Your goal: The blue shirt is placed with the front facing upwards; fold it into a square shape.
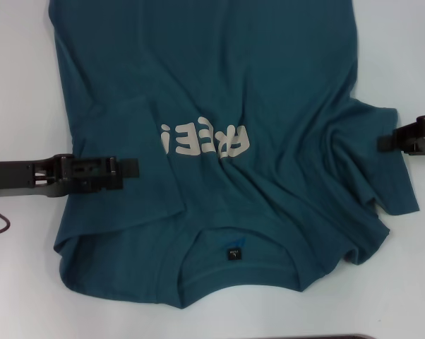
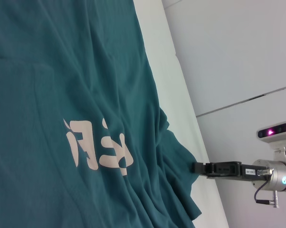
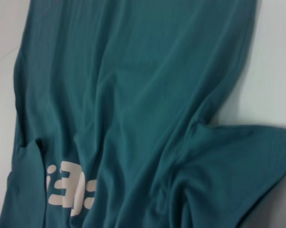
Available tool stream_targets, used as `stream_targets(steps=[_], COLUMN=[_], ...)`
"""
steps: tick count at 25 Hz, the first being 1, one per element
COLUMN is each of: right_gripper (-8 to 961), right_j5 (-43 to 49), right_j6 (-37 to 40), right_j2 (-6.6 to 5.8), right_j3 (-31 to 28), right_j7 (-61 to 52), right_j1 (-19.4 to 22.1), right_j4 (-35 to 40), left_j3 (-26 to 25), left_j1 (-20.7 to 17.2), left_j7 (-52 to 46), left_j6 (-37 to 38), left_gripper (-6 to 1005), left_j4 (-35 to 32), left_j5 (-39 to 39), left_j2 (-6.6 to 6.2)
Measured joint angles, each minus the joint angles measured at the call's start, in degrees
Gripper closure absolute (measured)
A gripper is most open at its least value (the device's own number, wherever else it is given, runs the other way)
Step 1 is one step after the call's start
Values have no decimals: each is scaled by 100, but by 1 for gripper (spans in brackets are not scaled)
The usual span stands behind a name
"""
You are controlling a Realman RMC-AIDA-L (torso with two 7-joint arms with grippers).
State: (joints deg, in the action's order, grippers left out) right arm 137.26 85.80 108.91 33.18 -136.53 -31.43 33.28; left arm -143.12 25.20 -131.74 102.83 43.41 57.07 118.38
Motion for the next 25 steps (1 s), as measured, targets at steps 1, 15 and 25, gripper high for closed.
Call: stream_targets(steps=[1, 15, 25], right_gripper=[523, 934, 916], right_j5=[15, 187, 176], right_j6=[-4, 209, 379], right_j2=[-1, -103, -230], right_j3=[1, -178, -504], right_j7=[0, -168, -327], right_j1=[5, 163, 248], right_j4=[1, 397, 906], left_j3=[-6, -33, -32], left_j1=[1, -31, -42], left_j7=[0, -1, -2], left_j6=[2, 19, 18], left_gripper=[184, 183, 184], left_j4=[0, 1, 1], left_j5=[0, -3, 24], left_j2=[0, -14, -17])
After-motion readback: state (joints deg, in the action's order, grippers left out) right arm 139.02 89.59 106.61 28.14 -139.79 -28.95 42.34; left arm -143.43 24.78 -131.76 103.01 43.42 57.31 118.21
